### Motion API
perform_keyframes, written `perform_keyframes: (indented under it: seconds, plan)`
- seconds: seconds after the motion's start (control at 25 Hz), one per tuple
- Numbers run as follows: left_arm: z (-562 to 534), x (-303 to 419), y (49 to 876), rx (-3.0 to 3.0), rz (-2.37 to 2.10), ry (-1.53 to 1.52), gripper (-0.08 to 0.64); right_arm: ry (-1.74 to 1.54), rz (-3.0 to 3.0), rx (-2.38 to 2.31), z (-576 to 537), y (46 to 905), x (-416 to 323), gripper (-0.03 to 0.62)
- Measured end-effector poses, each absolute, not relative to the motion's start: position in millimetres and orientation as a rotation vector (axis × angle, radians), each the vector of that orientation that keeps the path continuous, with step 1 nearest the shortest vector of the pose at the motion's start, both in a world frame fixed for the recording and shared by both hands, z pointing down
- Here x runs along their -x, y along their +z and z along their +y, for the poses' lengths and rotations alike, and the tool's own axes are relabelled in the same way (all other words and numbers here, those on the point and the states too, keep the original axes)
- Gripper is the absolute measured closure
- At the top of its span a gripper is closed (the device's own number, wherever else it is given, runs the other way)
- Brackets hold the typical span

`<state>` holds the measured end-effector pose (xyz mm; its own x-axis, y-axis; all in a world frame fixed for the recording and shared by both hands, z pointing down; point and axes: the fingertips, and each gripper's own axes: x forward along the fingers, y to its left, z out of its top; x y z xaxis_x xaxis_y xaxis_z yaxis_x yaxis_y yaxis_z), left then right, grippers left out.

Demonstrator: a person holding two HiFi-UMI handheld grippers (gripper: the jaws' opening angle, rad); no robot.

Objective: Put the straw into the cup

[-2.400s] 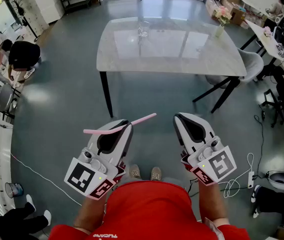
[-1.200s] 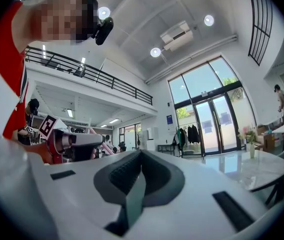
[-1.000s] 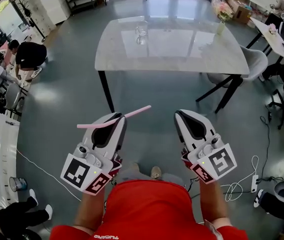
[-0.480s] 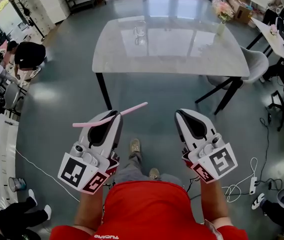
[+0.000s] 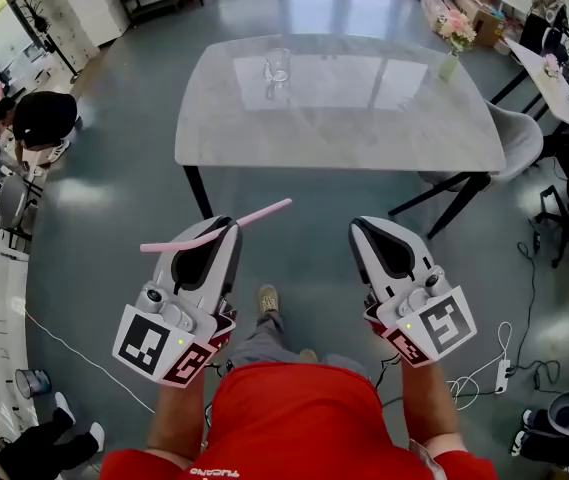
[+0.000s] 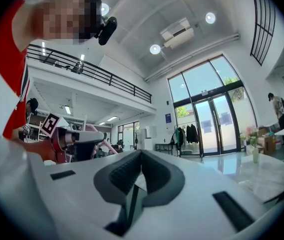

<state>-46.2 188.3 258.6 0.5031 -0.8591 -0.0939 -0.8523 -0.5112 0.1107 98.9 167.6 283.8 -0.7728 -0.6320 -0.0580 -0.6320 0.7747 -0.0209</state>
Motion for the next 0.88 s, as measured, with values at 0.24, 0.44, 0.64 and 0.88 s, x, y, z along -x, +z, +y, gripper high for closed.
perform_keyframes:
  seconds: [0.24,0.44,0.64,0.88]
  plan:
    - [134,67,260,-2.693,-1.496,-0.192,0.523,-0.019,2.902,1.066,115,286,-77,0.591]
    - [93,88,259,-2.705,-1.481,-0.191,0.523,-0.026,2.909,1.086,77,288,-56,0.591]
    - [53,113,258,-2.722,-1.439,-0.195,0.523,-0.035,2.905,1.121,43,288,-28,0.591]
    - [9,136,263,-2.741,-1.381,-0.195,0.523,-0.030,2.883,1.182,8,288,-3,0.591]
